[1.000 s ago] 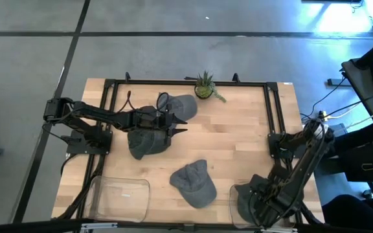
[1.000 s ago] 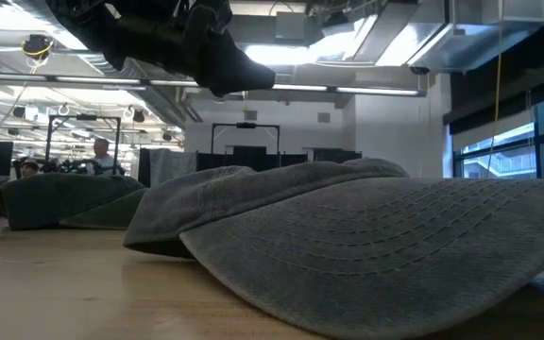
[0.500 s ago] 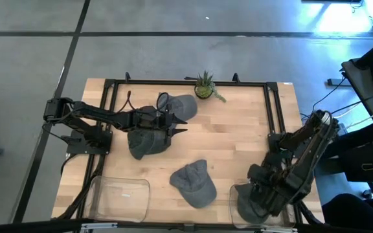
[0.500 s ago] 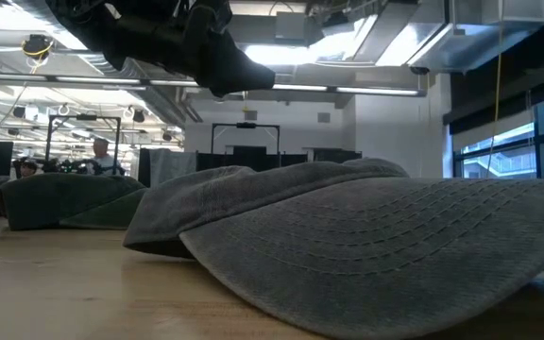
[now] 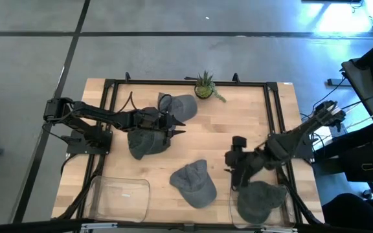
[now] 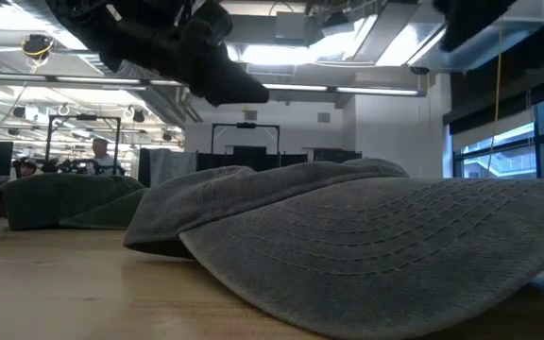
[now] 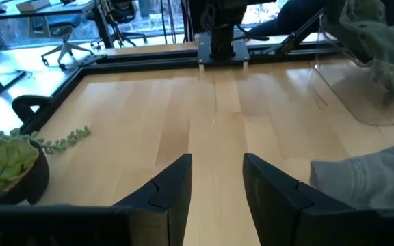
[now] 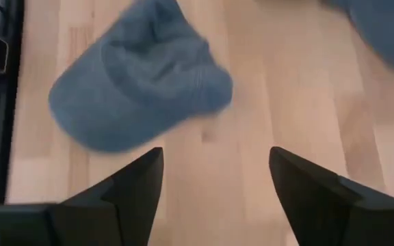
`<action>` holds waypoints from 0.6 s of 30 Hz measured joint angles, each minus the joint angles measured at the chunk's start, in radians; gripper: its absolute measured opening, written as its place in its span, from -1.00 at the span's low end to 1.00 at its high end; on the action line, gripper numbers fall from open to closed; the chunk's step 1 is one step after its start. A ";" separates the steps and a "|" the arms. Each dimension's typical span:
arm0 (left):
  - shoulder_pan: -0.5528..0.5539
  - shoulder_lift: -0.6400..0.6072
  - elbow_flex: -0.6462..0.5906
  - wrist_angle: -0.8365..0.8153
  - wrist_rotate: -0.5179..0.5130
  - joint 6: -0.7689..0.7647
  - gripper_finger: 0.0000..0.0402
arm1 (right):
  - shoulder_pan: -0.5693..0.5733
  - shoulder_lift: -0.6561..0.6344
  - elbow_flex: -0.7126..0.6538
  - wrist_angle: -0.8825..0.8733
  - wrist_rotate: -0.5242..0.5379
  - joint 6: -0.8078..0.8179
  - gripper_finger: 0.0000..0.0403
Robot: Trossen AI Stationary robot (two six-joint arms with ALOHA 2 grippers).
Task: Pick & Place hat
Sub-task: Put the bottom grey cap into the left transparent bin
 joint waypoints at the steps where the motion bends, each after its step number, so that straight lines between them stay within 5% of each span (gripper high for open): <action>1: 0.000 0.000 0.000 -0.010 0.001 0.000 -0.37 | -0.023 -0.026 -0.043 0.072 -0.012 -0.048 0.31; 10: 0.000 0.000 0.000 -0.126 0.003 -0.084 -0.39 | -0.189 -0.216 -0.476 0.772 -0.191 -0.390 0.31; 18: -0.001 0.000 0.000 -0.152 0.003 -0.134 -0.35 | -0.259 -0.306 -0.740 1.167 -0.296 -0.537 0.31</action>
